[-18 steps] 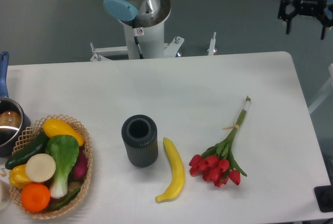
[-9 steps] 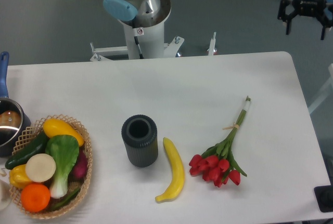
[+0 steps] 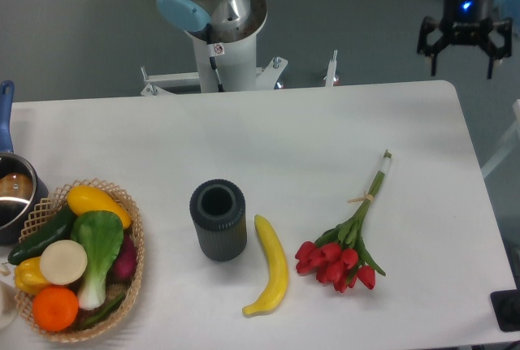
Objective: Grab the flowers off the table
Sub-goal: 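Move the open gripper down toward the red tulips' stem ends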
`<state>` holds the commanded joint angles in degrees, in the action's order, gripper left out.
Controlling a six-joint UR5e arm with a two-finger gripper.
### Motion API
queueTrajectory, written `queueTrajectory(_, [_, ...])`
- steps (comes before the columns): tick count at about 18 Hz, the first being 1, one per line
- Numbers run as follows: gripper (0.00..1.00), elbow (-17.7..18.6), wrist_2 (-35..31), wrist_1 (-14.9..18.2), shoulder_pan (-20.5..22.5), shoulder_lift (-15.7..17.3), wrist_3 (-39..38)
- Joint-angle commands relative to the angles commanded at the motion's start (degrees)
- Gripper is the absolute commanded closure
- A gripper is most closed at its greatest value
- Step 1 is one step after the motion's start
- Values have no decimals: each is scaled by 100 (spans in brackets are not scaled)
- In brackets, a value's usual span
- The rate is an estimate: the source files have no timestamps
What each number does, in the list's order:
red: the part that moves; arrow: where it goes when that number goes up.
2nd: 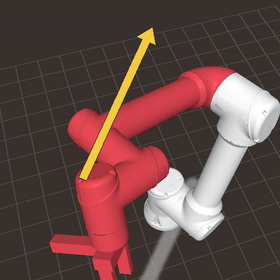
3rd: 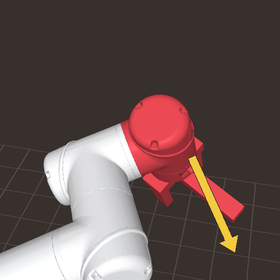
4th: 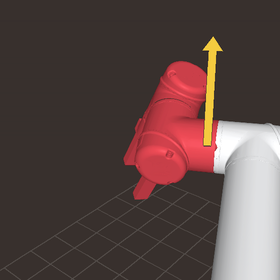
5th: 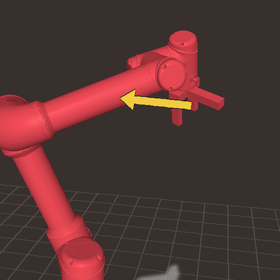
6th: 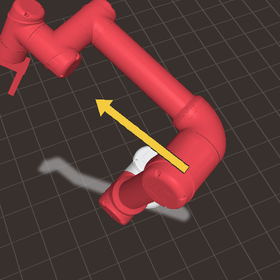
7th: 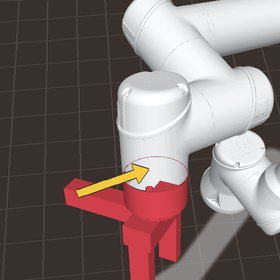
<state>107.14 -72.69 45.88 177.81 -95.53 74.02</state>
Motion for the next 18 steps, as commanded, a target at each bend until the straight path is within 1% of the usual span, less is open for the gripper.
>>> queueTrajectory(3, [0, -26, 18, 9, -193, -141, -89])
queueTrajectory(6, [0, -70, 18, 0, -457, -360, -291])
queueTrajectory(11, [0, -290, -9, 0, -826, -764, -326])
queueTrajectory(18, [0, -299, -26, 0, -1204, -1265, -317])
